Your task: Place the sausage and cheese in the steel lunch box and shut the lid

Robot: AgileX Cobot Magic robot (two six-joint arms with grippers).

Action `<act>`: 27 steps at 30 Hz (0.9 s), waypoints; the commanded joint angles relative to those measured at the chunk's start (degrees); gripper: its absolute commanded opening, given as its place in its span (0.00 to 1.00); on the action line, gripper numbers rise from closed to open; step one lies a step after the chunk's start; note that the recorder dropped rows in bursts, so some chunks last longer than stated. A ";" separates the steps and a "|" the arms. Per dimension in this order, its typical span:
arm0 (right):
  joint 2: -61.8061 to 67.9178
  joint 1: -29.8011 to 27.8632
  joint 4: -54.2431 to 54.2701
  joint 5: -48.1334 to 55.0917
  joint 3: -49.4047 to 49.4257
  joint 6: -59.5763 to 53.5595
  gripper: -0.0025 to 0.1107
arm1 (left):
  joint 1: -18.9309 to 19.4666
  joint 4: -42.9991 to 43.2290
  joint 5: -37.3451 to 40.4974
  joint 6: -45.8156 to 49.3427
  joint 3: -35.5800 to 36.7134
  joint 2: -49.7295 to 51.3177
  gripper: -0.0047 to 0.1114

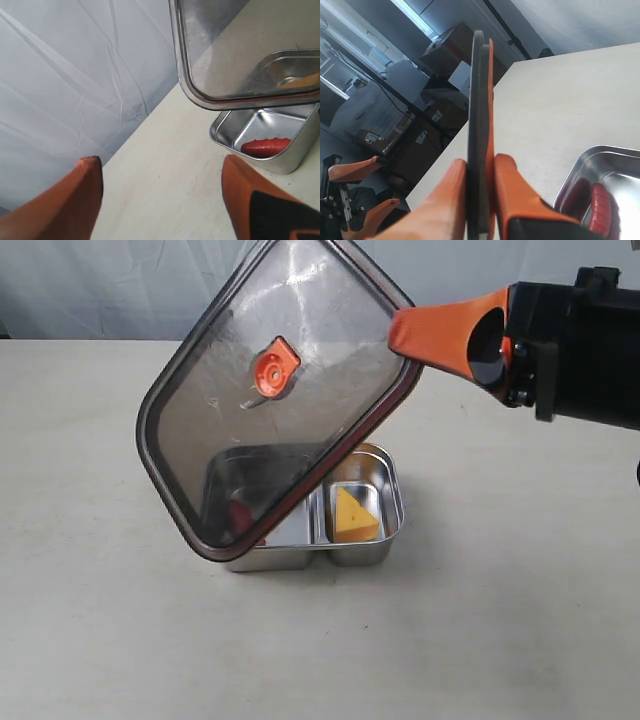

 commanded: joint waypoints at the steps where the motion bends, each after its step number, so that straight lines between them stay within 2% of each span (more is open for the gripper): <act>1: -4.22 0.26 -0.27 -4.46 0.08 2.46 0.01 | -0.24 -0.87 -0.19 -0.35 -0.14 -0.44 0.59; 11: -15.90 0.26 -25.13 -17.66 0.24 20.22 0.01 | -0.24 -0.87 -0.19 -0.35 -0.14 -0.44 0.59; 19: -21.16 0.26 -19.25 -30.54 8.46 20.68 0.01 | -0.24 -0.87 -0.19 -0.35 -0.14 -0.44 0.59; 27: -21.38 0.26 -18.03 -25.46 9.03 20.68 0.01 | -0.24 -0.87 -0.19 -0.35 -0.14 -0.44 0.59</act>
